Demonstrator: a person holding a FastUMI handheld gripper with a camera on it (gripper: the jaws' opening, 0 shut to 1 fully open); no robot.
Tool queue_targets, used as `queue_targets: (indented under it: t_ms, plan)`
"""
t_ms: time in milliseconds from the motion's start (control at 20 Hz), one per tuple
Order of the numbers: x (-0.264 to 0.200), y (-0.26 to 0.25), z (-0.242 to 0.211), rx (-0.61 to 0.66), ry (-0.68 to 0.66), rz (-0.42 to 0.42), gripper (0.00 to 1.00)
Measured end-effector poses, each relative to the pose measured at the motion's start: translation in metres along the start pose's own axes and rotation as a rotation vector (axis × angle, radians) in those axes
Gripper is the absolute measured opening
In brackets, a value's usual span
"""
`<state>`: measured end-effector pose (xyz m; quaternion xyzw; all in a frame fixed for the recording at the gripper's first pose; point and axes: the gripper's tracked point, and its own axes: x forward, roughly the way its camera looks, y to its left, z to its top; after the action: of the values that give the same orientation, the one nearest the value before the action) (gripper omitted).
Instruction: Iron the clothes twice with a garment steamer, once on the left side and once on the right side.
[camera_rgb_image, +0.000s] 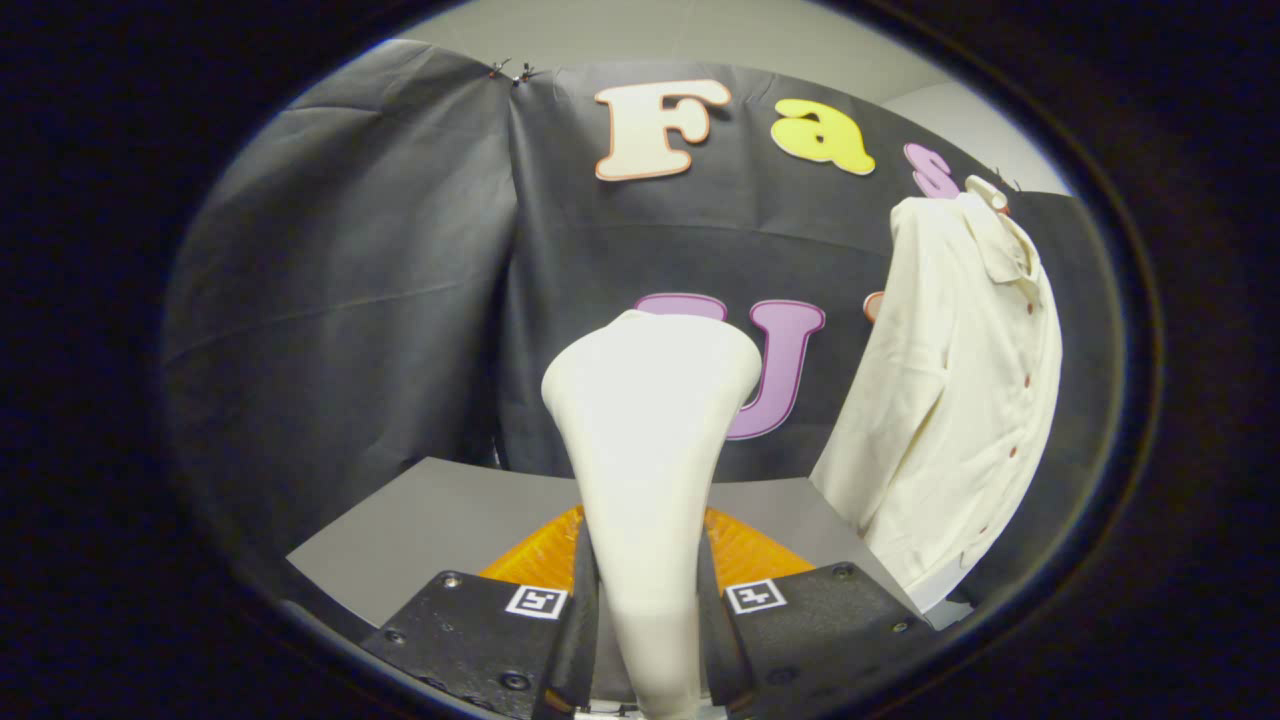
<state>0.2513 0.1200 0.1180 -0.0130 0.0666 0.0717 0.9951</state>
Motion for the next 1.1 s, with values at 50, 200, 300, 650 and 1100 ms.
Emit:
queue_targets:
  t_ms: [50,200,300,650,1100]
  plan:
    - [-0.009,0.0,0.004,0.0,-0.019,-0.005,0.43]
    - [-0.034,-0.001,0.01,-0.019,-0.067,-0.017,0.43]
    - [-0.047,0.0,0.011,-0.027,-0.09,-0.026,0.43]
    - [-0.108,-0.022,0.064,0.006,-0.319,-0.061,0.43]
    - [-0.112,-0.133,0.082,0.009,-0.293,-0.202,0.43]
